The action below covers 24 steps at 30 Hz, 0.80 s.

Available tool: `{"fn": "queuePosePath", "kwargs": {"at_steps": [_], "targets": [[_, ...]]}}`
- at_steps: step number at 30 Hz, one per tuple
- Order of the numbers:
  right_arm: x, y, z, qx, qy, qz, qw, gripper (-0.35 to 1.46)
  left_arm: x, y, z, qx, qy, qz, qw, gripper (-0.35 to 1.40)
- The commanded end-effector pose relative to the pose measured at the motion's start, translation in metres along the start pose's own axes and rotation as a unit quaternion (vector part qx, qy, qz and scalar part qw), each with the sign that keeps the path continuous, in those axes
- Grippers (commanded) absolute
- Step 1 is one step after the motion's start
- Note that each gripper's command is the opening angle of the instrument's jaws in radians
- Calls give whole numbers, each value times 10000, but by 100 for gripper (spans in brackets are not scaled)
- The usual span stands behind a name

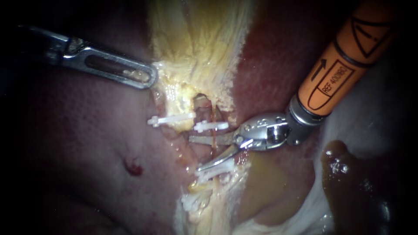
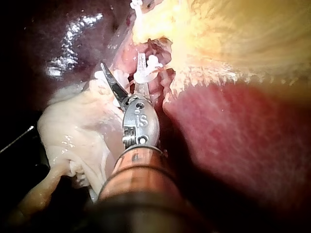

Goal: Go to the cutting position right tube

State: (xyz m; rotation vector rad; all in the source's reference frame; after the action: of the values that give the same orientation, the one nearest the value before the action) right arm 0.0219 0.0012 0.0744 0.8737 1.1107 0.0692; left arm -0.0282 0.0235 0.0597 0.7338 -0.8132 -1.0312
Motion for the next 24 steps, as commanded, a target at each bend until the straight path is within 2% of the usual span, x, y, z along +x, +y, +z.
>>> {"fn": "queuePosePath", "kwargs": {"at_steps": [1, 11, 15, 24], "targets": [[0, 0, 1, 18, 7, -18, 10000, 139, 0, 0, 0, 1, -1, 1, 10000, -35], [11, 3, 19, 63, 189, -38, 9998, 134, 0, 1, 1, 0, -2, 0, 10000, -35], [15, 3, 24, 94, 334, 14, 9994, 132, 0, 1, 1, 0, -2, 0, 10000, -35], [22, 2, 34, 96, 364, 14, 9993, 131, -1, 2, 2, -2, -3, -1, 10000, -35]]}}
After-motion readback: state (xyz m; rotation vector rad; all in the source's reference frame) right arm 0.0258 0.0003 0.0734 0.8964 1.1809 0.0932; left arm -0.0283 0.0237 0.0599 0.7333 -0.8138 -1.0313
